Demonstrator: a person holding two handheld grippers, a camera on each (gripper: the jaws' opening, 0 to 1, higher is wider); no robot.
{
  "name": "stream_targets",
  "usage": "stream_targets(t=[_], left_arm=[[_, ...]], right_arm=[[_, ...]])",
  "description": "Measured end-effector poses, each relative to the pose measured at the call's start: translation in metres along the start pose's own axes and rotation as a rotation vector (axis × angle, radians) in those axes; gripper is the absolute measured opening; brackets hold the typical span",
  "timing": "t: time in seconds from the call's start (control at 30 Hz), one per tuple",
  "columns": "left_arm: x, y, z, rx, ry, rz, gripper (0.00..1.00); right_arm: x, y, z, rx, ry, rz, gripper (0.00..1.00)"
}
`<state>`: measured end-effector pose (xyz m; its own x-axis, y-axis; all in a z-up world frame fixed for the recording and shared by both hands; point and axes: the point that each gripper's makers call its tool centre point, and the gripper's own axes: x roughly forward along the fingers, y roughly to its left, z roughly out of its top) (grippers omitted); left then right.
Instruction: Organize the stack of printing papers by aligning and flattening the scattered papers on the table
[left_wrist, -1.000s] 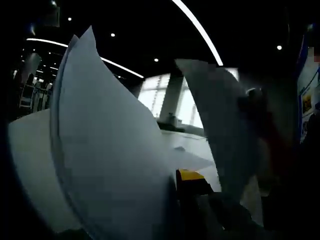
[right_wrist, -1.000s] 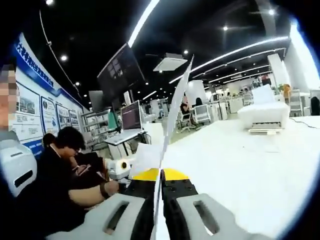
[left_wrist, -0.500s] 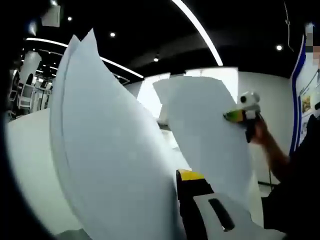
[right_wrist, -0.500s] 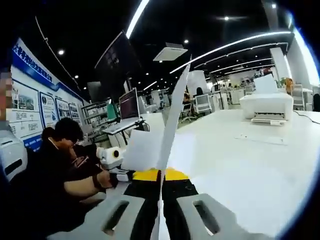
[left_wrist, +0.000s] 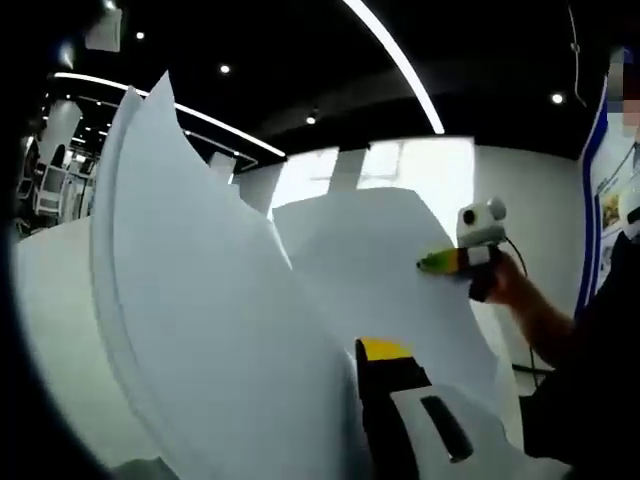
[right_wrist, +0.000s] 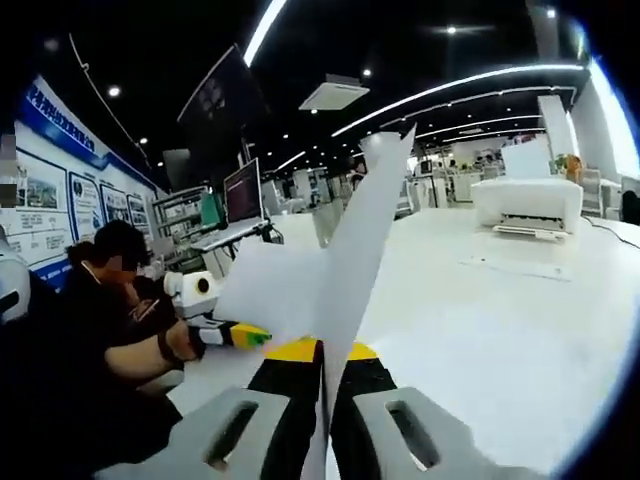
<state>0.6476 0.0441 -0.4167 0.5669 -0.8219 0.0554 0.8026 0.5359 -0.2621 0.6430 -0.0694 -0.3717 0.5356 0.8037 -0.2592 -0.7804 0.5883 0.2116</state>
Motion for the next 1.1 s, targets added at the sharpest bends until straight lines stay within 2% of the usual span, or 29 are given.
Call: stream_targets(t=[0.23,0.37,0.6,0.77,1.1], left_arm=[[0.000,-0.001,-0.001,-0.002,0.003,0.000,0.18],[0.000,0.000,-0.001,-0.004,0.004,0.002,0.18],[0.000,0.000,-0.001,-0.006,0.001,0.003,0.19],[0.000,0.000,0.000,-0.006,0.000,0.001,0.19],[0.000,0.000,0.000,-0.007,0.000,-0.001,0.19]], right_arm=[[0.001,-0.001,-0.005,-0.048,0.002,0.000,0.00],[0.000,-0.005,-0.005,-0.069,-0.017,0.033,0.00],[0.004,0.001,-0.005,-0.102,-0.035,0.082,0.00],[0.009,0.005,-0.007,-0.140,-0.032,0.108,0.00],[0.019,0.010,-0.004,-0.154,-0.029,0.148,0.00]])
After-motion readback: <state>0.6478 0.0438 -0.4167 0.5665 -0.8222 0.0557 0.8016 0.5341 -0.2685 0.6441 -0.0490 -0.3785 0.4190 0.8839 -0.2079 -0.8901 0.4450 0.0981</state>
